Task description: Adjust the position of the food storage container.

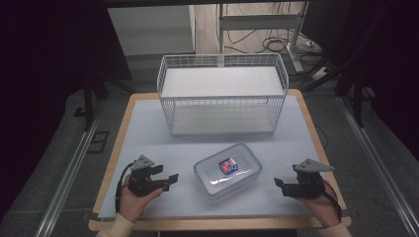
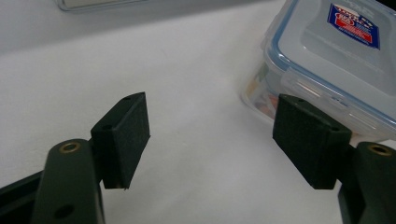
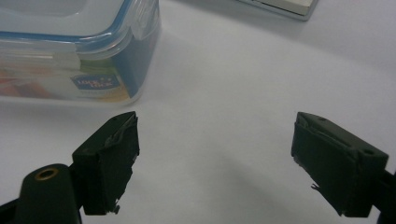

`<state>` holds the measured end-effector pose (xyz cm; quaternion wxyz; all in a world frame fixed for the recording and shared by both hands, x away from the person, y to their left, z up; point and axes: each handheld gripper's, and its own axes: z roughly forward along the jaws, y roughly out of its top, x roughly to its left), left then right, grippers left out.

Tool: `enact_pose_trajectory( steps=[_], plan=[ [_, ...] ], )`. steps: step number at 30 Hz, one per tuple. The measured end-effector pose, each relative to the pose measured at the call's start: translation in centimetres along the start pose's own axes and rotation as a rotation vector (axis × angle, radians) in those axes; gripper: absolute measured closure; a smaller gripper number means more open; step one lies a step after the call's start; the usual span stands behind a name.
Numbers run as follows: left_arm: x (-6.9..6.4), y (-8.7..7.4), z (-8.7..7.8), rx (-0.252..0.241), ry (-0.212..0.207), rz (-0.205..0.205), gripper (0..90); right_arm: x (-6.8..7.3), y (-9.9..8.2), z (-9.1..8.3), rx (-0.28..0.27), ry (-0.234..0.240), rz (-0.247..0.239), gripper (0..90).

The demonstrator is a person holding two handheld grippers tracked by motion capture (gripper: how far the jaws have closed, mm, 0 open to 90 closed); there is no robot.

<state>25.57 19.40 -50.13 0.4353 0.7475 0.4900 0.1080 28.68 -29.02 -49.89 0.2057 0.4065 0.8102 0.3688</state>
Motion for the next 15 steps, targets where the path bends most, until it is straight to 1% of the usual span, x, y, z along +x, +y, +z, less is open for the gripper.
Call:
enact_pose_trajectory(
  steps=[3, 5, 8, 9, 12, 13, 15],
  plan=[
    [-0.5, 0.3, -0.6, 0.001, -0.008, 0.009, 27.4, 0.0, -0.1, 0.4, 0.016, 0.003, -0.007, 15.1],
    [-1.0, 0.6, -0.9, 0.009, -0.028, 0.022, 28.8, 0.1, 0.0, 0.6, 0.023, 0.008, -0.010, 15.1],
    [-2.3, 1.2, -1.1, 0.013, -0.046, 0.059, 29.7, 0.2, 0.1, 0.6, 0.019, 0.015, -0.003, 15.1],
    [-2.9, 1.4, -1.1, 0.019, -0.060, 0.075, 31.4, 0.2, 0.1, 0.6, 0.018, 0.017, -0.001, 15.1],
    [-4.1, 1.7, -0.8, 0.038, -0.088, 0.108, 38.6, 0.3, 0.1, 0.5, 0.014, 0.018, 0.004, 15.1],
    [-4.6, 1.7, -0.8, 0.046, -0.100, 0.130, 41.8, 0.3, 0.1, 0.4, 0.014, 0.016, 0.006, 15.1],
    [-5.5, 1.8, -0.7, 0.065, -0.121, 0.173, 53.8, 0.3, 0.1, 0.4, 0.012, 0.016, 0.009, 15.1]
  ],
)
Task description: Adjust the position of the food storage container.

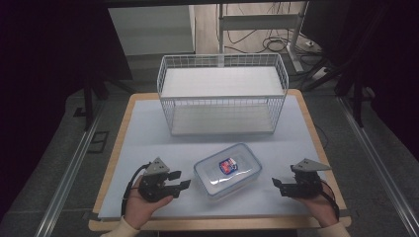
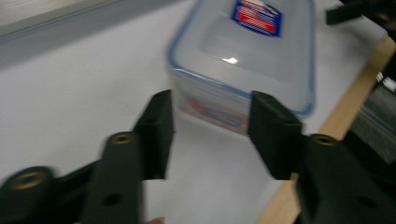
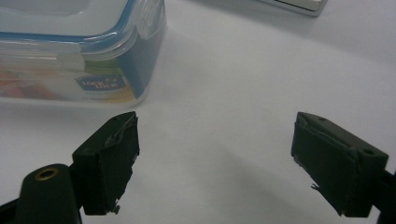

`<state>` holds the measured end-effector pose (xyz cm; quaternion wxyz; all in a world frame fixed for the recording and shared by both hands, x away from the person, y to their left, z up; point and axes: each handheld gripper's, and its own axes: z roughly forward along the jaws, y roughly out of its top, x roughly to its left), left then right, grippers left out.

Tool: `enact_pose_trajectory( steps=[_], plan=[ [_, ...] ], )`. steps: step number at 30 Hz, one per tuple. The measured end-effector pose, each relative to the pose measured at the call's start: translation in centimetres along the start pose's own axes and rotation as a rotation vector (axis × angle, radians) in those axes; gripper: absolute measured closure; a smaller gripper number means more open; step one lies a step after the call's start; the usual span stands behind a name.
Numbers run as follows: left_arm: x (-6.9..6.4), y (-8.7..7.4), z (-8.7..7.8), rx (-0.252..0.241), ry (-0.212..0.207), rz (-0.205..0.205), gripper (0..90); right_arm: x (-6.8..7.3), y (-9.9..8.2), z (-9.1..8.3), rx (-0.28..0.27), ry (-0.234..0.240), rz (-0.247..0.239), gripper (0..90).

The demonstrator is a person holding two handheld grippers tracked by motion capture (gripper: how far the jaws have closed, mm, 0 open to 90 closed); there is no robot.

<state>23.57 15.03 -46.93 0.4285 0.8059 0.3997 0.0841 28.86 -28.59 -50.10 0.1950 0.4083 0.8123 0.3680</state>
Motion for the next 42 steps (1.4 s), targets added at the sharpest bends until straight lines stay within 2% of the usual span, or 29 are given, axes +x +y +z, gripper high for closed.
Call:
enact_pose_trajectory(
  steps=[5, 9, 15, 16, 17, 19, 21, 23, 28, 33, 37, 42],
  plan=[
    [-1.6, 0.7, 0.7, 0.044, -0.073, 0.049, 76.7, -0.1, 0.0, 0.1, 0.001, 0.010, 0.014, 15.1],
    [-3.4, 1.5, 2.2, 0.072, -0.110, 0.095, 86.6, -0.1, 0.0, 0.2, 0.006, 0.008, 0.009, 15.1],
    [-6.8, 1.7, 5.0, 0.136, -0.177, 0.172, 88.9, -0.1, 0.0, 0.1, -0.005, 0.018, 0.017, 15.1],
    [-6.8, 1.7, 5.0, 0.136, -0.177, 0.172, 89.1, -0.1, 0.0, 0.0, -0.007, 0.024, 0.020, 15.1],
    [-7.7, 1.5, 5.8, 0.155, -0.194, 0.193, 89.1, -0.1, 0.0, 0.0, -0.007, 0.024, 0.020, 15.1],
    [-9.0, 1.2, 7.2, 0.190, -0.197, 0.229, 88.9, 0.0, 0.0, 0.1, -0.001, 0.019, 0.016, 15.1],
    [-9.4, 1.1, 7.7, 0.198, -0.196, 0.237, 88.9, 0.0, 0.0, 0.1, 0.000, 0.020, 0.021, 15.1],
    [-10.0, 0.7, 8.8, 0.209, -0.186, 0.253, 89.1, -0.1, 0.0, 0.2, 0.005, 0.016, 0.021, 15.1],
    [-10.0, 0.2, 9.7, 0.226, -0.164, 0.252, 89.9, -0.2, 0.0, 0.1, 0.007, 0.013, 0.022, 15.1],
    [-9.1, 0.2, 9.5, 0.216, -0.138, 0.228, 89.9, -0.3, 0.0, 0.2, 0.009, 0.010, 0.029, 15.1],
    [-8.7, 0.1, 9.5, 0.202, -0.112, 0.226, 89.9, -0.2, 0.0, 0.2, 0.013, 0.011, 0.027, 15.1],
    [-8.5, 0.1, 9.4, 0.199, -0.109, 0.226, 90.0, -0.3, 0.0, 0.3, 0.018, 0.005, 0.034, 15.2]
  ],
)
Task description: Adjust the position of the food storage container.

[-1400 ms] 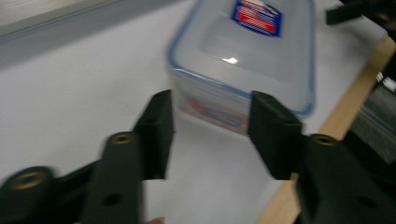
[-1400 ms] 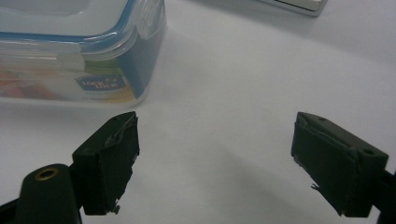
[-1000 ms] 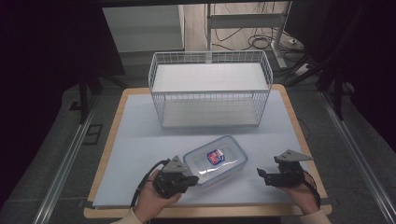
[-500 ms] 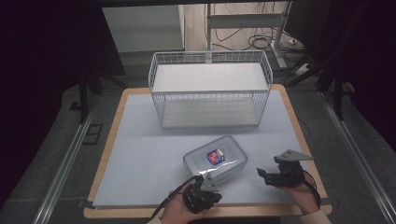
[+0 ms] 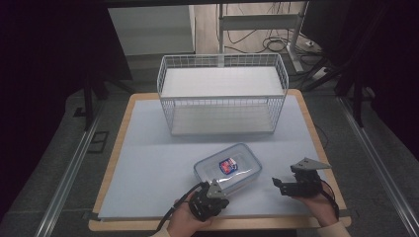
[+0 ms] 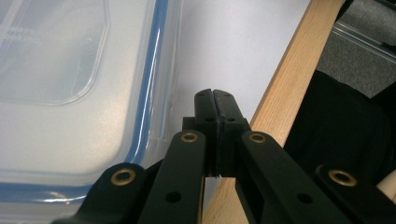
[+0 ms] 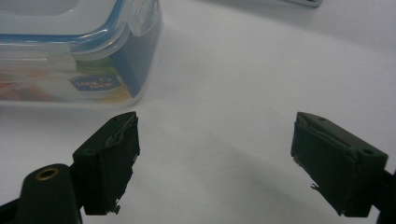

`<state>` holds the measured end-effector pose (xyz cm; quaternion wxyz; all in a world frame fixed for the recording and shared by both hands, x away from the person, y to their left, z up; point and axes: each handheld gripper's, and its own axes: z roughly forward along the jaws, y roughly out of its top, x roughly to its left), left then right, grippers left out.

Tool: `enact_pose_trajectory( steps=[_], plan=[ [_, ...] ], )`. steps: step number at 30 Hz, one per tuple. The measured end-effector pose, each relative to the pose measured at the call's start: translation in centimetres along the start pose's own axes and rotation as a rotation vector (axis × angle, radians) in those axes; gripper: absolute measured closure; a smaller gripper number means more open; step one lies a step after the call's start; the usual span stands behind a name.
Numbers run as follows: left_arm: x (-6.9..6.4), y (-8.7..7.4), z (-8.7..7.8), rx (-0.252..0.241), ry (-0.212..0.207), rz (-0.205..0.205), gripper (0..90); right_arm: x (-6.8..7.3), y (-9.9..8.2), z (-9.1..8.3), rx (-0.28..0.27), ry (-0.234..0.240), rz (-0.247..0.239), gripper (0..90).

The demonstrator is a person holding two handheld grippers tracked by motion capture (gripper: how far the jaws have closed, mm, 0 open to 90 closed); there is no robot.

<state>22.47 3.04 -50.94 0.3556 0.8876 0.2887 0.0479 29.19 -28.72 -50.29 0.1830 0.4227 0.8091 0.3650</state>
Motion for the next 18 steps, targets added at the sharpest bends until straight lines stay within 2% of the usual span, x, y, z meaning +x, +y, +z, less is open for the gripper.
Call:
enact_pose_trajectory(
  steps=[6, 18],
  plan=[
    [0.5, -0.3, -0.5, -0.009, 0.013, -0.010, 90.0, 0.0, 0.0, 0.0, 0.001, -0.003, 0.004, 15.4],
    [2.7, -1.1, -1.4, -0.016, 0.026, -0.060, 90.0, -0.1, -0.1, 0.1, 0.007, -0.008, -0.003, 15.6]
  ],
)
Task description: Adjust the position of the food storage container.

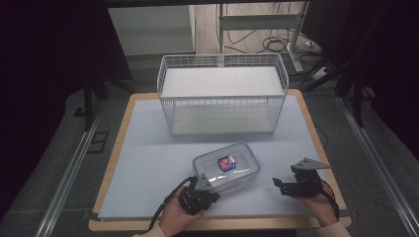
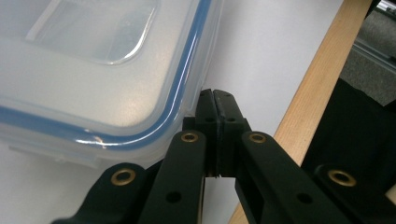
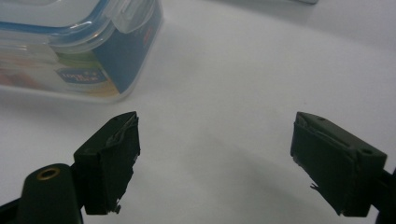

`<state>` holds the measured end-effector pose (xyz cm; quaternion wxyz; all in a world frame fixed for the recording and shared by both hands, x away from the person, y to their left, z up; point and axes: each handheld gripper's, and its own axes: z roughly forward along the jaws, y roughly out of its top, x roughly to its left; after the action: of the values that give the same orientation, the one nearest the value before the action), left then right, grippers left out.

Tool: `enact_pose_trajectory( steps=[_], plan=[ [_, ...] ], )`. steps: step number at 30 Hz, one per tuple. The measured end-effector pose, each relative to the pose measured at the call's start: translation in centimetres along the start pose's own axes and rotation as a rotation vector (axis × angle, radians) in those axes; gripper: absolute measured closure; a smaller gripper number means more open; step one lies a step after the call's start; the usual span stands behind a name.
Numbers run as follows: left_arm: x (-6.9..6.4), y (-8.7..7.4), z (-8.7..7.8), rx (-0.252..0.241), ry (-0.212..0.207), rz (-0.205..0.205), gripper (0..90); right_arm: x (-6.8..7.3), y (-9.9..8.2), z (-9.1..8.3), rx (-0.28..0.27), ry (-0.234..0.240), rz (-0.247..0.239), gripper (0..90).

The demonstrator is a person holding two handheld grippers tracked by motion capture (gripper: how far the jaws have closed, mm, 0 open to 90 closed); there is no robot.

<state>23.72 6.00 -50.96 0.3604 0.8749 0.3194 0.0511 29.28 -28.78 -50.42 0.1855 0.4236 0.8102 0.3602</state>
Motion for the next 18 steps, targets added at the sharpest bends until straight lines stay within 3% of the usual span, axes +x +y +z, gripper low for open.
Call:
enact_pose_trajectory(
  steps=[10, 14, 18],
  plan=[
    [2.3, -0.4, -0.6, -0.017, 0.027, -0.054, 90.0, 0.1, 0.0, 0.0, 0.003, 0.000, -0.006, 15.6],
    [3.9, -0.5, -0.9, -0.027, 0.034, -0.105, 90.0, 0.2, 0.0, 0.2, 0.009, 0.002, -0.015, 15.6],
    [4.8, -0.6, -0.8, -0.028, 0.047, -0.125, 90.0, 0.3, 0.0, 0.2, 0.011, 0.004, -0.019, 15.6]
  ],
)
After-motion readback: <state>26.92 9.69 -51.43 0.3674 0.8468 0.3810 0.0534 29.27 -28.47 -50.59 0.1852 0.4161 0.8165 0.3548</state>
